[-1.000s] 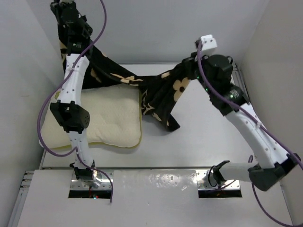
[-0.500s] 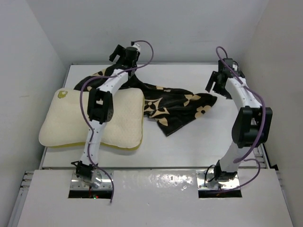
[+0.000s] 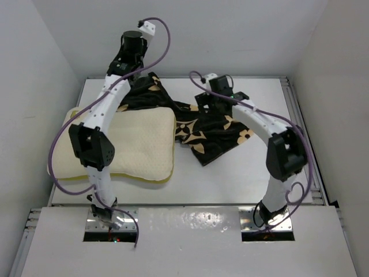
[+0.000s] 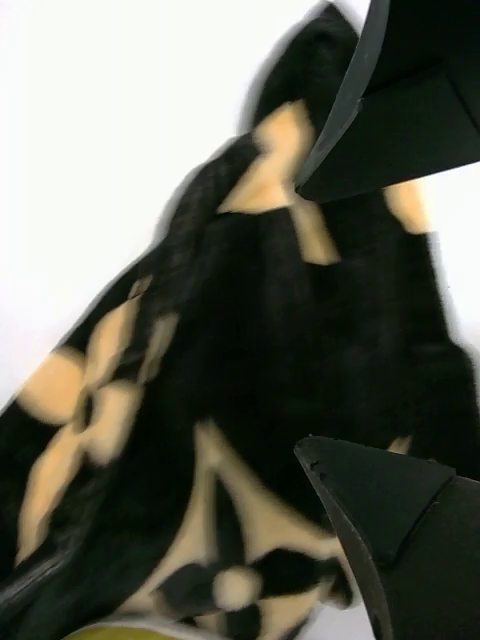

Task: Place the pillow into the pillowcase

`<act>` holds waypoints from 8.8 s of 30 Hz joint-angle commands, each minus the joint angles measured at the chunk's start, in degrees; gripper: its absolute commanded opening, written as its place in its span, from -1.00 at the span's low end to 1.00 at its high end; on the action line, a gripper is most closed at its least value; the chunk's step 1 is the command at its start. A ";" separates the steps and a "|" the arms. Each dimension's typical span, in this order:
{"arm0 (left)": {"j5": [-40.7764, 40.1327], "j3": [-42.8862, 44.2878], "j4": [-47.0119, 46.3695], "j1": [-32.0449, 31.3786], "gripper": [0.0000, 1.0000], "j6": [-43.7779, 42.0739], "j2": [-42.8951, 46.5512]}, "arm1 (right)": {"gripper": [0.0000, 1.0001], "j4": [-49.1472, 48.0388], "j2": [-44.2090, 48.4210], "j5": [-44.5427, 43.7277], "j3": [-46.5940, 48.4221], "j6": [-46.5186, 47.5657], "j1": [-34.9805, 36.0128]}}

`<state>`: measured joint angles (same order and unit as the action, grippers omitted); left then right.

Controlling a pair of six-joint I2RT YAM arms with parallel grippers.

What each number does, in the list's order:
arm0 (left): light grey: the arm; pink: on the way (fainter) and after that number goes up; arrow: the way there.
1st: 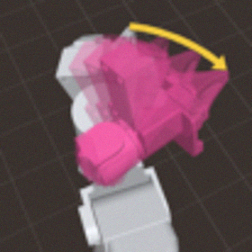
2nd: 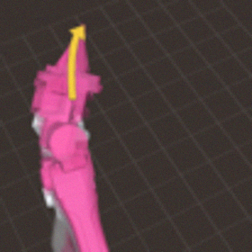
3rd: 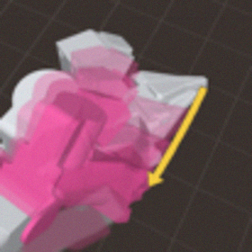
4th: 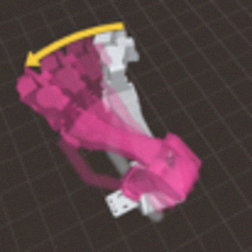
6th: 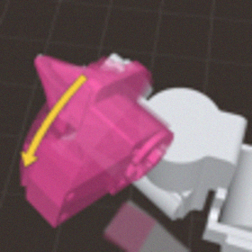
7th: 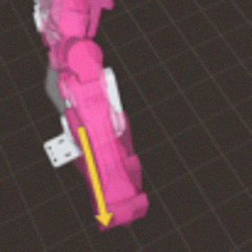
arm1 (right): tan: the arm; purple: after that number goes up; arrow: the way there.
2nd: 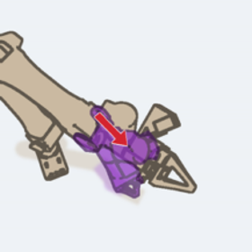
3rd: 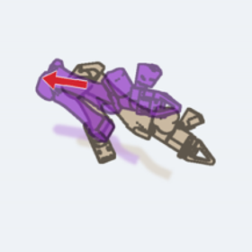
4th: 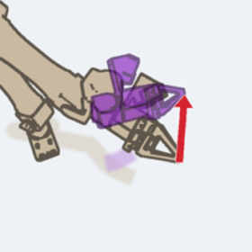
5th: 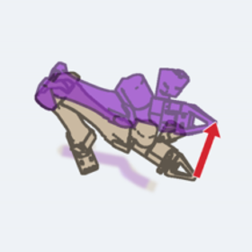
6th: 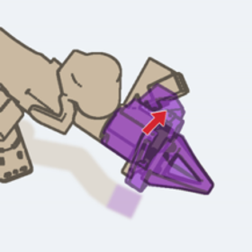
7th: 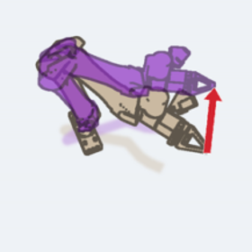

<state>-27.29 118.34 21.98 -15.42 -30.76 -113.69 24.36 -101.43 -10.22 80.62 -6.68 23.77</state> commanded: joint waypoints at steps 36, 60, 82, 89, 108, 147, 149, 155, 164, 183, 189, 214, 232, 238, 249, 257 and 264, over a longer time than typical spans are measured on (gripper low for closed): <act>8.92 -8.48 14.41 10.24 0.11 8.26 0.49 | 0.89 2.01 -17.66 -0.98 12.64 -39.22 -31.68; 13.67 -15.07 15.29 8.65 0.33 9.05 6.02 | 0.98 -0.64 -1.26 -10.87 -7.45 -18.54 -9.09; 11.91 -17.09 14.06 8.30 0.34 8.79 8.31 | 0.71 -16.63 -3.96 12.59 4.98 -22.59 14.46; 13.66 -18.24 14.32 7.95 0.35 7.65 8.49 | 0.00 -7.06 3.07 -0.13 -0.34 -23.37 9.03; 43.64 -3.39 3.25 -16.92 0.99 22.32 -16.98 | -0.18 7.19 -6.40 -14.05 -6.53 -27.51 -6.18; 39.50 -1.29 31.79 -18.26 0.49 5.16 -12.35 | 0.14 -14.51 11.46 16.87 -18.41 -18.09 -14.35; 42.56 4.25 34.00 -16.58 0.70 7.11 -12.08 | 0.23 -17.92 9.41 25.14 -18.39 -22.66 -15.41; 42.07 2.17 30.51 -12.09 0.67 10.37 -8.48 | -0.39 -18.77 1.16 25.87 -11.14 -18.56 -12.79; 48.62 0.57 17.14 -11.74 0.59 21.70 -14.19 | 0.19 -13.20 -10.70 20.68 -2.67 -15.47 -9.44; 51.90 -6.55 20.64 -13.67 -1.00 14.43 -17.71 | -1.00 -17.32 -3.90 4.16 -2.48 -30.38 -14.62; 46.98 -5.67 25.04 -14.29 -1.00 8.09 -17.01 | -1.00 -24.09 4.12 3.71 -4.51 -30.33 -15.69; 34.14 -5.84 36.29 -6.46 0.99 -21.36 -9.77 | -1.00 -19.70 6.07 3.45 -8.20 -27.34 -12.26; 43.27 -18.50 25.13 -4.97 -1.00 -8.61 -7.62 | -1.00 -18.12 3.43 3.36 -5.83 -28.74 -11.11; 48.81 -7.46 34.33 -8.47 -1.00 -13.61 2.06 | -1.00 -18.12 0.44 4.59 -1.17 -31.20 -10.85; 53.13 -3.73 27.71 -16.13 -1.00 -2.39 1.01 | -1.00 -18.82 1.93 5.82 -1.52 -32.35 -9.89; 45.32 -1.46 8.17 -17.54 -1.00 13.00 -8.82 | -1.00 -19.17 9.13 4.77 -8.54 -31.20 -6.46; 39.68 6.19 8.00 -17.54 -1.00 16.70 -17.61 | -1.00 -20.76 15.99 1.61 -14.79 -32.43 -5.66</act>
<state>15.53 120.57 35.53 -32.67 -17.98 -131.35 6.96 -88.40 -6.74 66.26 -38.59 18.00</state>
